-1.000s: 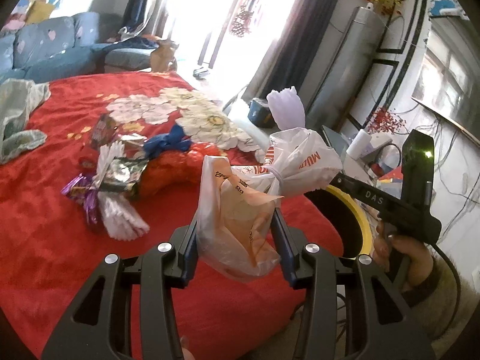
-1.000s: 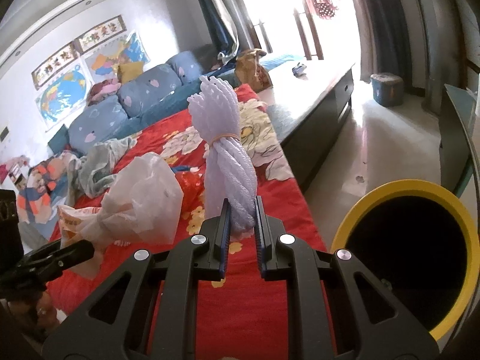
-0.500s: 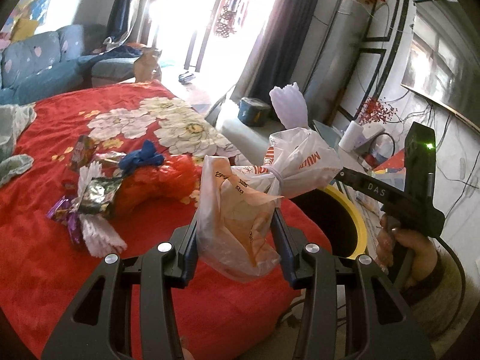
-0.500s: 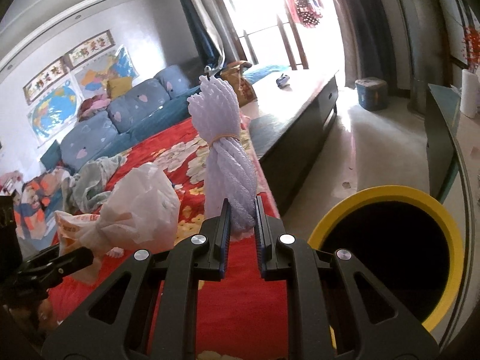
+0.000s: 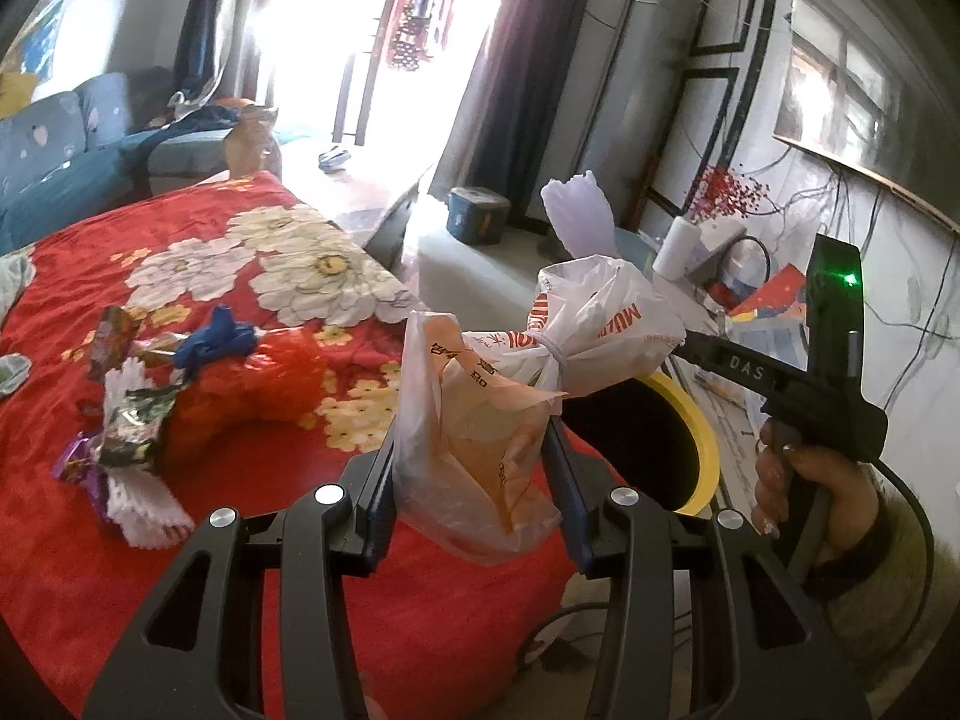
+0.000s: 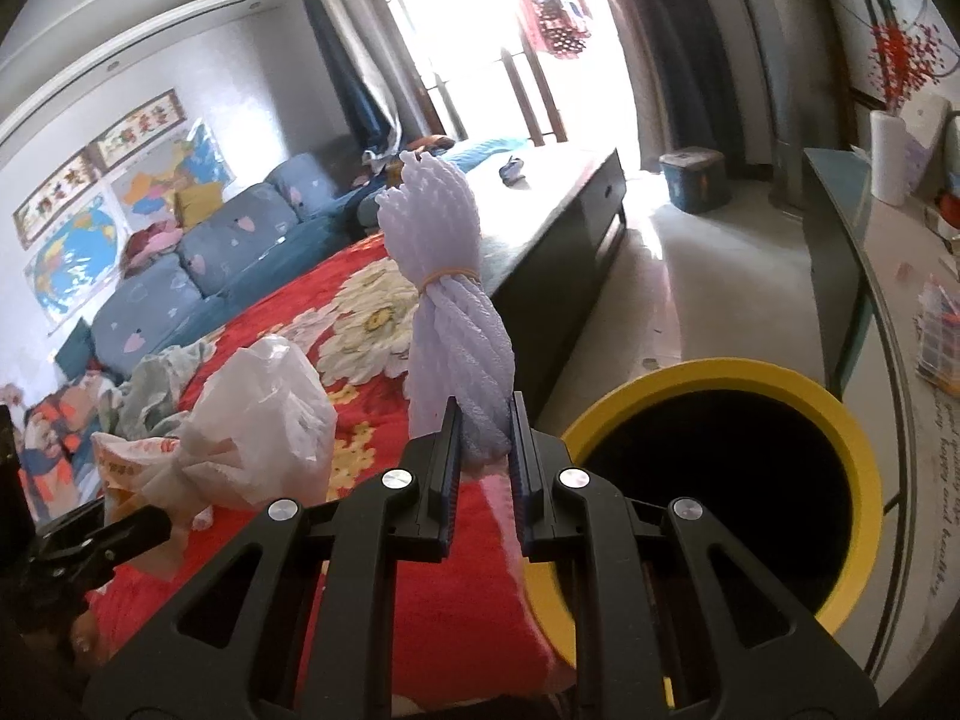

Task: Collect trash
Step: 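Carry the plastic bag and mesh net bag in both grippers over the bin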

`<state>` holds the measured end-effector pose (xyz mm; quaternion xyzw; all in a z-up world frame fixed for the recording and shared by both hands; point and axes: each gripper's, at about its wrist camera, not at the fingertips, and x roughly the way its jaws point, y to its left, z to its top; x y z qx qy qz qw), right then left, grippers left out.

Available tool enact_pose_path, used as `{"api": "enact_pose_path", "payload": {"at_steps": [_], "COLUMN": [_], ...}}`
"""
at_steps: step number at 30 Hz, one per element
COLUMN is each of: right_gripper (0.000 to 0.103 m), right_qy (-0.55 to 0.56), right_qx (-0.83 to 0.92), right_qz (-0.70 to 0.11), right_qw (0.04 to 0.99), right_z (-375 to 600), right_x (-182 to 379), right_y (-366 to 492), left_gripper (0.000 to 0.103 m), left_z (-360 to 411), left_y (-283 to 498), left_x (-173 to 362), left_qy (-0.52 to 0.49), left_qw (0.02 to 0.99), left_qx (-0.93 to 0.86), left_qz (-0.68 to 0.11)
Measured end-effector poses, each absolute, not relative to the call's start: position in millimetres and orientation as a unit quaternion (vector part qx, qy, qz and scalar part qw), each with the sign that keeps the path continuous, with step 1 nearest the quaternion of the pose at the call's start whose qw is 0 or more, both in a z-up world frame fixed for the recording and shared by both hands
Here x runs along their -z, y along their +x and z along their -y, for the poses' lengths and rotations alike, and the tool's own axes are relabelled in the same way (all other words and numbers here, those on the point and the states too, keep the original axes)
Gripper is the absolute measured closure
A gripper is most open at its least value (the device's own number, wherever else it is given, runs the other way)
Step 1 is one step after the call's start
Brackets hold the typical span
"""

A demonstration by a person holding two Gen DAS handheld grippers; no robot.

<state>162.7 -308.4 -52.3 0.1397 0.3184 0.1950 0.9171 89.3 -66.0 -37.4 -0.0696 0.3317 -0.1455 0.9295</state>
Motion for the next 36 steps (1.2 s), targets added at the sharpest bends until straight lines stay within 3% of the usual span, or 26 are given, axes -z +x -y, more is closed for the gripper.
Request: {"api": "enact_pose_path", "payload": {"at_steps": [36], "right_gripper": [0.093], "right_qy": [0.197], "right_qx": [-0.073], "right_qz": [-0.351], "right_qw": [0.913], "right_z": [385.3], "right_x": [87.7], "right_y": [164.6], "left_gripper": [0.061], "left_z": [147.0], "left_y": [141.0], "left_x": [72.7], "left_qy": [-0.001], "left_qw": [0.914], "left_qx": [0.167], "left_qz": [-0.370]}}
